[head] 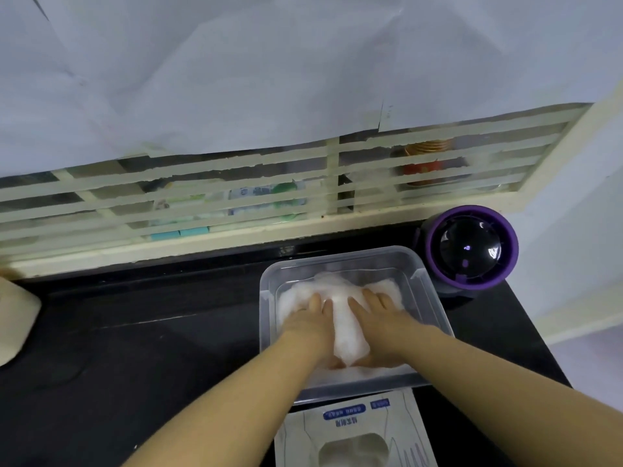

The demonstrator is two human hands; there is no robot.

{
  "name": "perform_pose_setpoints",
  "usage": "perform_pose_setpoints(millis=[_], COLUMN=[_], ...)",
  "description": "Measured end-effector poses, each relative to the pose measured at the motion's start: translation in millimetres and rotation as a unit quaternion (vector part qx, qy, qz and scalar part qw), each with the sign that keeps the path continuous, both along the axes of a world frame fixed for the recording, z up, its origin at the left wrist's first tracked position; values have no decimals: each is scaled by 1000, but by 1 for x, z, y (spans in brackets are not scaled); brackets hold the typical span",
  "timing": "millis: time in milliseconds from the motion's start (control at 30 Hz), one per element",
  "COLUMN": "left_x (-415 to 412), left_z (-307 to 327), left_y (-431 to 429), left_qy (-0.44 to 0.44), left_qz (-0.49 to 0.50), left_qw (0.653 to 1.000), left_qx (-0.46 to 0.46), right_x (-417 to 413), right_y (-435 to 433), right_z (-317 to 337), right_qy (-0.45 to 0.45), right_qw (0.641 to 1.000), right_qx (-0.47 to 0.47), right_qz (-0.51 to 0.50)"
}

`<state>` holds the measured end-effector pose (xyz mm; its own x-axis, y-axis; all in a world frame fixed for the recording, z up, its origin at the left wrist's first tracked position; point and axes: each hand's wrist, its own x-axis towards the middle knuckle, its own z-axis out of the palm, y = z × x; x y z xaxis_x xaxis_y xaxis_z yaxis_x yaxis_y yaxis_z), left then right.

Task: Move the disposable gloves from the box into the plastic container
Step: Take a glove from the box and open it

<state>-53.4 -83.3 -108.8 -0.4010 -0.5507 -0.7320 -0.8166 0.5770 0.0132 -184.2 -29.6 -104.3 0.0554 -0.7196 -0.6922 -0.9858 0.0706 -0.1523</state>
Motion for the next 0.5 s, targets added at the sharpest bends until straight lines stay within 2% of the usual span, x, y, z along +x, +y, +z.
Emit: perform_pose_setpoints(millis=[167,267,367,433,500], left_x=[-3,-2,12,26,43], left_z=[-10,15,49,68,84], left_y=[-7,-6,-1,6,21], left_qy=[-30,10,106,199,290], left_qz=[3,-31,-20,-19,-27], left_qw=[999,999,994,978,954], left_qx=[31,38,-12,-52,-76], right_x=[2,0,-4,-4,4], right_y=[-2,-2,9,26,51], right_z=[-10,5,43,72,97], right_qy=[17,-10,-31,-88,-162], right_qw=[1000,999,991,962,942], right_qx=[21,10,-130,-257,-291], right_qz=[-11,-30,-20,-9,32])
